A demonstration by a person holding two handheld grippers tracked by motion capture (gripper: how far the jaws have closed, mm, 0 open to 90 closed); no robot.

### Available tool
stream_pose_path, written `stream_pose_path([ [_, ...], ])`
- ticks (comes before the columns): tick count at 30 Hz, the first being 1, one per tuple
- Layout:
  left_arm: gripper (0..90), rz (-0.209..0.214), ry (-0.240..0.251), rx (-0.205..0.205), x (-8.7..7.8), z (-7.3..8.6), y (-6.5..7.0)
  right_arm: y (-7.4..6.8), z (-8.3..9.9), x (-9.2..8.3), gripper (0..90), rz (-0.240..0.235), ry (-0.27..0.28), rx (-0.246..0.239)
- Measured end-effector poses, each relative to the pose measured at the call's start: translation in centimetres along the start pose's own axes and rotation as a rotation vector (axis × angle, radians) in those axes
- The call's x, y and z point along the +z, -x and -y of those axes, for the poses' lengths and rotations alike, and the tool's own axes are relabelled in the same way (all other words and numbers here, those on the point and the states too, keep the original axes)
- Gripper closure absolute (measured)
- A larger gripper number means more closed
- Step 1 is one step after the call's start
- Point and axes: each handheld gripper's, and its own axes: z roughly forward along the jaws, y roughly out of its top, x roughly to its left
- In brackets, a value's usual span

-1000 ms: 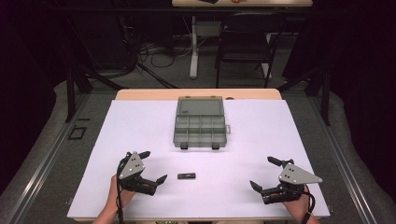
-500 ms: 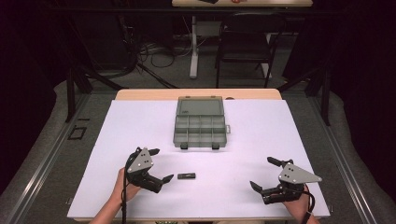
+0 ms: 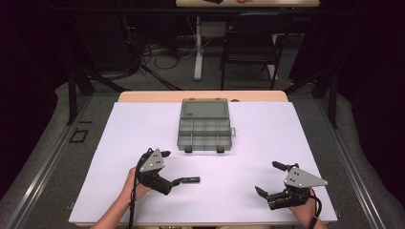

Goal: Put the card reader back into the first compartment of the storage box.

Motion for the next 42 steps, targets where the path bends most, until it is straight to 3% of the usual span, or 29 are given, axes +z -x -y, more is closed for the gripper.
stream_pose_path([
  [9, 0.0, 0.032, -0.011, 0.029, 1.0, -0.4, -0.1, 0.1, 0.0, 0.0, 0.0, -0.007, -0.008, -0.002],
  [23, 0.4, 0.069, -0.073, 0.061, 2.3, -0.2, -0.3, 0.1, 0.1, 0.2, 0.0, -0.016, -0.019, 0.006],
  [28, 12.5, 0.100, -0.086, 0.077, 2.7, -0.2, -0.4, 0.1, 0.1, 0.3, 0.0, -0.018, -0.022, 0.008],
  [42, 32.9, 0.201, -0.151, 0.119, 3.8, 0.1, -0.7, 0.1, 0.2, 0.4, 0.0, -0.022, -0.032, 0.009],
])
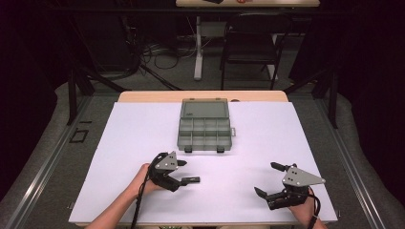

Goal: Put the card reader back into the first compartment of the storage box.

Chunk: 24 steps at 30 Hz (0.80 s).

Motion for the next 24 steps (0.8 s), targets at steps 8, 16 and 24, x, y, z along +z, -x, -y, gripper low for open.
stream_pose_path([
  [8, 52.2, 0.061, -0.024, 0.024, 0.5, 0.2, -0.4, 0.0, 0.0, 0.0, 0.1, 0.000, -0.004, 0.000],
  [16, 66.9, 0.108, -0.050, 0.047, 0.9, 0.3, -0.7, 0.0, 0.0, 0.0, 0.1, -0.001, -0.008, -0.004],
  [24, 71.0, 0.138, -0.069, 0.053, 1.5, 0.5, -1.0, -0.1, 0.1, 0.2, 0.2, -0.002, -0.021, -0.008],
])
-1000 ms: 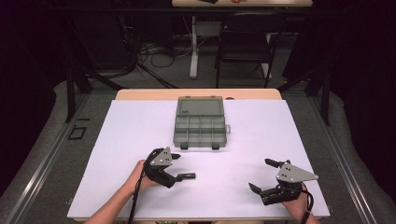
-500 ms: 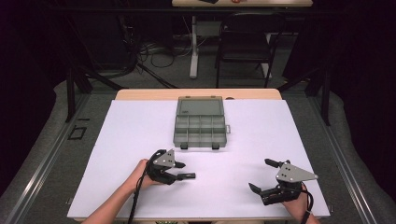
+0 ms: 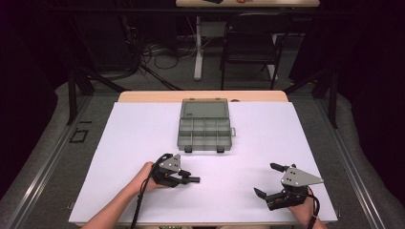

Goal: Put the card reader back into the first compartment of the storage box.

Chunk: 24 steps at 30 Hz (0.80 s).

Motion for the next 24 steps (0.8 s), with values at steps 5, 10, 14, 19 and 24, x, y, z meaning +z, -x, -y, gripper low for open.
stream_pose_path([
  [5, 72.3, 0.004, -0.012, 0.009, -0.01, -0.07, 0.04, -0.04, -0.03, -0.10, 0.2, 0.004, 0.002, 0.002],
  [10, 74.0, 0.013, -0.005, 0.008, 0.01, -0.02, -0.06, 0.18, 0.08, 0.03, 0.2, 0.002, -0.002, 0.012],
  [14, 74.2, 0.007, -0.007, 0.008, -0.02, -0.05, -0.01, 0.13, 0.06, -0.03, 0.3, 0.004, -0.001, 0.009],
  [19, 74.4, -0.006, 0.010, 0.002, -0.18, 0.00, -0.02, 0.21, 0.09, -0.02, 0.2, 0.004, -0.003, 0.012],
  [24, 74.4, -0.012, 0.025, -0.006, -0.34, 0.10, -0.05, 0.21, 0.06, -0.12, 0.3, 0.006, 0.001, 0.018],
])
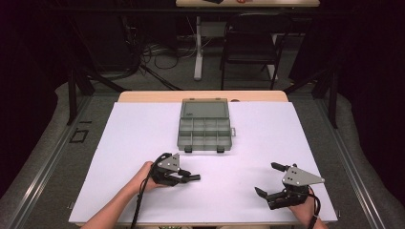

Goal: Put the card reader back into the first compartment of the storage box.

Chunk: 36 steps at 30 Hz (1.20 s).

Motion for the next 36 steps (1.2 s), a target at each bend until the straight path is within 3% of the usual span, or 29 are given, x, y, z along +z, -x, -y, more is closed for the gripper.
stream_pose_path([
  [20, 74.4, -0.038, 0.035, -0.006, -1.1, -0.4, 0.7, 0.0, 0.0, 0.1, 0.3, -0.002, 0.001, -0.005],
  [36, 74.4, -0.082, 0.084, -0.048, -2.2, -0.8, 1.1, 0.1, 0.1, 0.0, 0.4, -0.002, -0.007, -0.001],
])
